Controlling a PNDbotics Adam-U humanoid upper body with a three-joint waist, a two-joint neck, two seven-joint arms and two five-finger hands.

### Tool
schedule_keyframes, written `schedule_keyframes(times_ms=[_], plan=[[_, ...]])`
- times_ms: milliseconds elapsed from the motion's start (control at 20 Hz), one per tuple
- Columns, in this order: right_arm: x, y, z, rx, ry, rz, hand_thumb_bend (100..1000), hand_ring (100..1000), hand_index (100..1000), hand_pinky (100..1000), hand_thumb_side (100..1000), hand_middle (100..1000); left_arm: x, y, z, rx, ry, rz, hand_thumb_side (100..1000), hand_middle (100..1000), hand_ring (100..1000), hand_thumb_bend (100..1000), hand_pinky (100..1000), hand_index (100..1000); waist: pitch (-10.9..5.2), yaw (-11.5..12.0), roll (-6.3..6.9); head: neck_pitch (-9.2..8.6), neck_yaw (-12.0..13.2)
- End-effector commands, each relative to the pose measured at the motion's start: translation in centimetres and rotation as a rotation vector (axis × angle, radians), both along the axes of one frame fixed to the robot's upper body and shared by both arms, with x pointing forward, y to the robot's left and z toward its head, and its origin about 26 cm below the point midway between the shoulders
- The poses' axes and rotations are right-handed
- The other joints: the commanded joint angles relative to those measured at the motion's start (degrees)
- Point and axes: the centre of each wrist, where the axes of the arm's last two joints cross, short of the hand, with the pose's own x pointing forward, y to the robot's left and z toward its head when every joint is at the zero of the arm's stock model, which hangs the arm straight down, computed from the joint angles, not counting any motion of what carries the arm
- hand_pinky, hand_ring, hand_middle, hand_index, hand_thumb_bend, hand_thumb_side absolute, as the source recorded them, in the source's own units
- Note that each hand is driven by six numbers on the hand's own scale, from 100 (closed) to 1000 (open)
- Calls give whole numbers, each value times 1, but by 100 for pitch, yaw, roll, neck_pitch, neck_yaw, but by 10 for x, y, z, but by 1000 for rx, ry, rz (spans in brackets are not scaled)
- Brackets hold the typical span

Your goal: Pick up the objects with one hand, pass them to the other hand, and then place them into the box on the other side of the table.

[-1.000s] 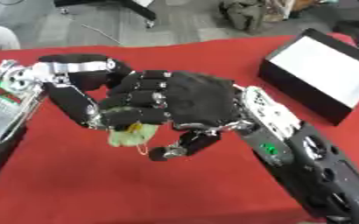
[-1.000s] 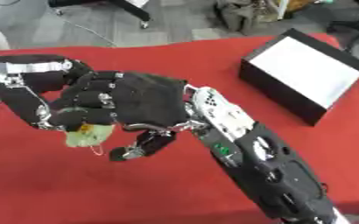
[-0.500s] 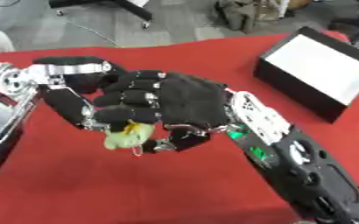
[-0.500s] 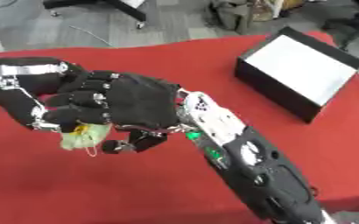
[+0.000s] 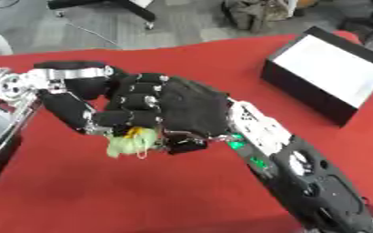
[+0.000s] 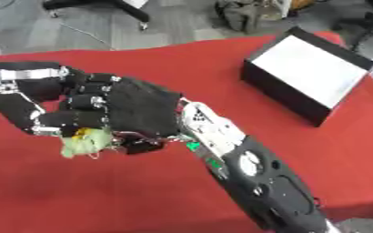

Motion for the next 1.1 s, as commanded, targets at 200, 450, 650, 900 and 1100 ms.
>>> schedule_keyframes(times_ms=[200, 450, 650, 900, 1100], plan=[[16, -15, -8, 66, 42, -43, 100, 593, 362, 675, 100, 274, -4, 0, 10, -39, -13, -45, 560, 554, 534, 561, 581, 779, -87, 17, -11, -14, -21], [14, -16, -7, 109, 57, 3, 100, 586, 339, 668, 100, 194, 4, 18, 8, -84, -8, 4, 708, 605, 575, 675, 603, 823, -87, 6, -28, -14, -16], [11, -18, -3, 146, 62, 32, 100, 585, 333, 666, 100, 177, 14, 37, 2, -143, -3, 87, 797, 615, 584, 733, 606, 832, -90, -4, -43, -14, -37], [5, -30, 7, 203, 68, 40, 100, 585, 333, 666, 100, 157, 24, 70, -5, -230, -25, 251, 822, 615, 590, 724, 608, 829, -86, -8, -57, -14, -109], [7, -56, 14, 295, 123, -30, 100, 588, 312, 661, 100, 141, 32, 108, -21, -282, -42, 479, 780, 605, 583, 703, 599, 800, -86, -13, -68, -14, -181]])
